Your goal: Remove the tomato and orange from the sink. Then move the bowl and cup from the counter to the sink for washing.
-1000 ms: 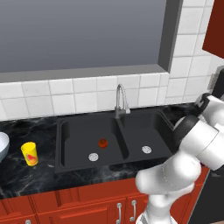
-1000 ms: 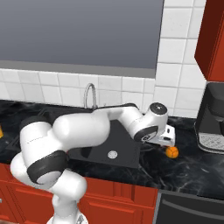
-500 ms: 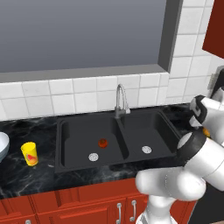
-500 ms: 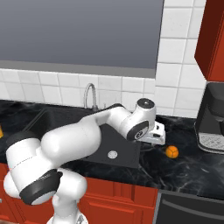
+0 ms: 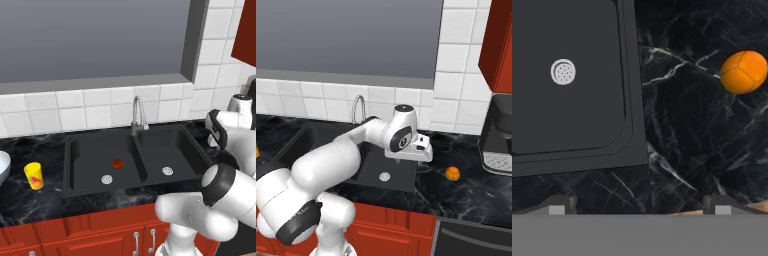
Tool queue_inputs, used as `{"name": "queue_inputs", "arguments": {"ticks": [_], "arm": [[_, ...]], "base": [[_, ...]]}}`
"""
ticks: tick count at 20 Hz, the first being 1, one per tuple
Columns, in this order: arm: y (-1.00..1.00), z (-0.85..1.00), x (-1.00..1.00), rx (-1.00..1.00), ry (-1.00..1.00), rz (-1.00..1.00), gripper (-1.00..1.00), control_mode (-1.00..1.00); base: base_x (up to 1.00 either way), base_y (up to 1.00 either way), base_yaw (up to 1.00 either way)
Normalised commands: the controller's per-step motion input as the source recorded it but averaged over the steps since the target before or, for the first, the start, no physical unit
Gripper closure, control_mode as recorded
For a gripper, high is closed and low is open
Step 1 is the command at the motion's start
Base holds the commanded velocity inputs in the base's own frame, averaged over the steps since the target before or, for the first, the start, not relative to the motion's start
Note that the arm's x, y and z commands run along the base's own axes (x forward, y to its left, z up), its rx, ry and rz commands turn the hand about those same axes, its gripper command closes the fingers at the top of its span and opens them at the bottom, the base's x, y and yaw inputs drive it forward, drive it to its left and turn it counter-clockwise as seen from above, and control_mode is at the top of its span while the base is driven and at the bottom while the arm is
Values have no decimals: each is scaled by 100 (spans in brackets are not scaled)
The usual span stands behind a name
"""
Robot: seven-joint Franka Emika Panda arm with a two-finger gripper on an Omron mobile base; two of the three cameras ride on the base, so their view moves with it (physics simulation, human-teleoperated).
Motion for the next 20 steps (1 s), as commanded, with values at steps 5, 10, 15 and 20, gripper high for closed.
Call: {"name": "queue_inputs", "arguments": {"ticks": [5, 10, 15, 20], "arm": [[36, 5, -13, 0, 12, 0, -100, -100], [33, 2, -10, 0, 9, 0, -100, -100], [38, 0, -13, 0, 2, 0, -100, -100], [34, -4, -20, 0, 0, 1, -100, -100]], "base": [[0, 0, 0], [0, 0, 0], [0, 0, 0], [0, 0, 0]]}}
